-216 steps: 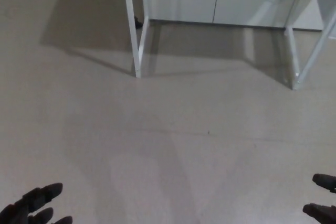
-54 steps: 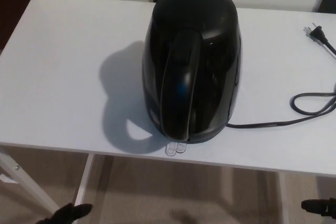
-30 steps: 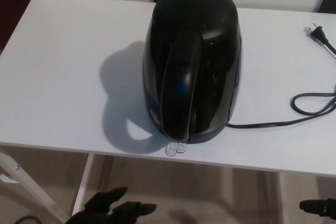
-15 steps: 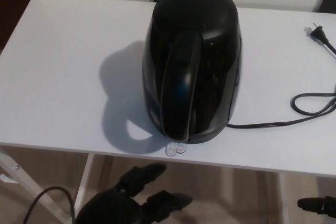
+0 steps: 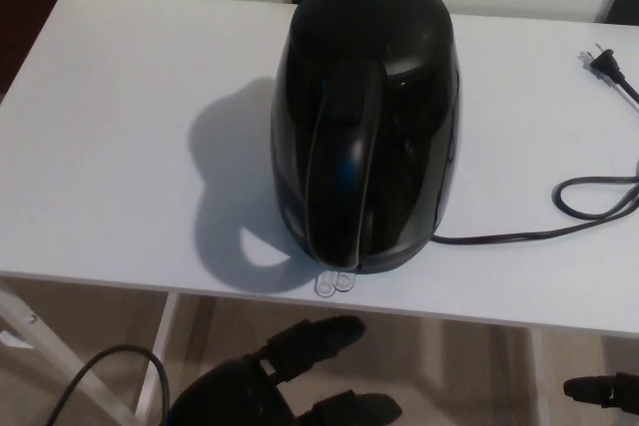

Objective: The robot walk towards a table in front and click the button on the base of the boilling pot using its left middle finger

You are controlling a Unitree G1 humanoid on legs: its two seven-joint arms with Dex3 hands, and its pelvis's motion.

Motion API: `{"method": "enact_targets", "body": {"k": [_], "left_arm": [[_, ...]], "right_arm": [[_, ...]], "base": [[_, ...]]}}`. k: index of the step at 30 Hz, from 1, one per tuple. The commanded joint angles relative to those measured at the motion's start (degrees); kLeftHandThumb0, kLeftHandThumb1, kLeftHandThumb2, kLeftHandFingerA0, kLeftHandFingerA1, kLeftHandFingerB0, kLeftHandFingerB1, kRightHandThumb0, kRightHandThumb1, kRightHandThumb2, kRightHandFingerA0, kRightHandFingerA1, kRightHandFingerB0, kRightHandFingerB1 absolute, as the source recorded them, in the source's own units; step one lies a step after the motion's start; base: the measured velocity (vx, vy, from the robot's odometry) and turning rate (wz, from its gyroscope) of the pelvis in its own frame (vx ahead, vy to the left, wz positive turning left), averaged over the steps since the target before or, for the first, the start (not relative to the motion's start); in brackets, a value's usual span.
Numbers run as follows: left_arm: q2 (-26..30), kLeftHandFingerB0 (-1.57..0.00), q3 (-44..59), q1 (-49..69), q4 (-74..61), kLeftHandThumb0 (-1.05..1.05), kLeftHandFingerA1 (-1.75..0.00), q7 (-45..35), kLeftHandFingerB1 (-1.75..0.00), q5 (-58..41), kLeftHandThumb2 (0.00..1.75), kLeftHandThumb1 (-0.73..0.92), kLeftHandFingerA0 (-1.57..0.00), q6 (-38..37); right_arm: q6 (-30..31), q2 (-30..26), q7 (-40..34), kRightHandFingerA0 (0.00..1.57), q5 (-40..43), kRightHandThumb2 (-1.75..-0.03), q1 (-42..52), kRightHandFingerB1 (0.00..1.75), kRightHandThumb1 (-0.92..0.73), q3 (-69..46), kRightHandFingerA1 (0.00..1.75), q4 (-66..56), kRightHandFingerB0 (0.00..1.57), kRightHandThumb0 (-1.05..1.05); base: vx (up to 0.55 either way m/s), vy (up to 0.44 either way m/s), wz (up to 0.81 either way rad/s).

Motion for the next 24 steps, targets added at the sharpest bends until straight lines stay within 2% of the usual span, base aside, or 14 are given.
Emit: {"method": "enact_targets", "body": {"k": [1, 8, 11, 13, 20, 21, 22, 23, 24], "left_arm": [[2.1, -0.21, -0.2, -2.0, 0.2, -0.79, -0.30, 5.5, -0.28, 10.0, 0.67, 0.86, -0.25, -3.8], [1.0, -0.21, 1.5, -2.8, 1.3, -0.78, -0.31, 3.4, -0.29, 8.4, 0.66, 0.85, -0.25, -3.8], [0.3, -0.19, 2.5, -3.6, 2.0, -0.78, -0.30, 2.1, -0.27, 7.6, 0.67, 0.86, -0.24, -3.6], [-0.1, -0.20, 2.8, -3.9, 2.5, -0.79, -0.30, 1.8, -0.28, 7.7, 0.66, 0.87, -0.23, -3.3], [-1.3, -0.17, 3.6, -4.4, 4.6, -0.80, -0.29, 0.8, -0.28, 7.9, 0.67, 0.88, -0.20, -2.9], [-1.3, 0.00, 3.7, -4.4, 4.5, -0.37, -0.48, 0.5, -0.48, 8.0, 1.08, 0.47, 0.00, -2.8], [-1.3, 0.00, 3.8, -4.3, 4.4, -0.37, -0.48, -0.1, -0.48, 8.1, 1.08, 0.47, 0.00, -2.5], [-1.5, -0.19, 3.9, -4.4, 5.1, -0.79, -0.29, 0.6, -0.28, 7.8, 0.66, 0.88, -0.21, -2.9], [-1.6, -0.19, 4.0, -4.4, 5.3, -0.79, -0.29, 0.8, -0.28, 7.8, 0.66, 0.88, -0.21, -3.1]], "right_arm": [[0.7, -1.6, 0.0, 1.05, -0.6, -0.50, -1.3, 0.48, -0.32, -0.2, 0.53, 0.2, 0.74, -0.35], [0.5, -1.6, 0.2, 1.08, -0.7, -0.50, -1.8, 0.48, -0.30, -0.1, 0.54, 1.0, 0.73, -0.36], [-0.2, -1.7, 0.9, 1.04, -0.4, -0.50, -1.3, 0.48, -0.31, -0.2, 0.53, 0.5, 0.74, -0.40], [-0.7, -1.8, 1.7, 0.94, 0.0, -0.54, -1.5, 0.50, -0.27, -0.4, 0.54, 1.3, 0.71, -0.48], [0.4, -1.9, 0.9, 1.01, -1.3, -0.51, -1.3, 0.47, -0.33, 0.4, 0.53, 0.1, 0.72, -0.34], [0.4, -1.9, 0.9, 1.02, -1.3, -0.50, -1.4, 0.48, -0.33, 0.4, 0.53, 0.2, 0.73, -0.34], [0.3, -1.8, 0.9, 1.02, -1.3, -0.50, -1.5, 0.48, -0.33, 0.4, 0.53, 0.4, 0.73, -0.34], [0.3, -1.8, 0.7, 1.04, -1.6, -0.51, -1.5, 0.48, -0.33, 0.5, 0.53, 0.3, 0.74, -0.34], [0.3, -1.8, 0.6, 1.04, -1.7, -0.51, -1.5, 0.48, -0.33, 0.6, 0.53, 0.3, 0.74, -0.34]], "base": [[0.00, 0.000, 0.00], [0.00, 0.000, 0.00], [0.00, 0.000, 0.00], [0.00, 0.000, 0.00], [0.00, 0.000, 0.00], [0.00, 0.000, 0.00], [0.00, 0.000, 0.00], [0.00, 0.000, 0.00], [0.00, 0.000, 0.00]]}}
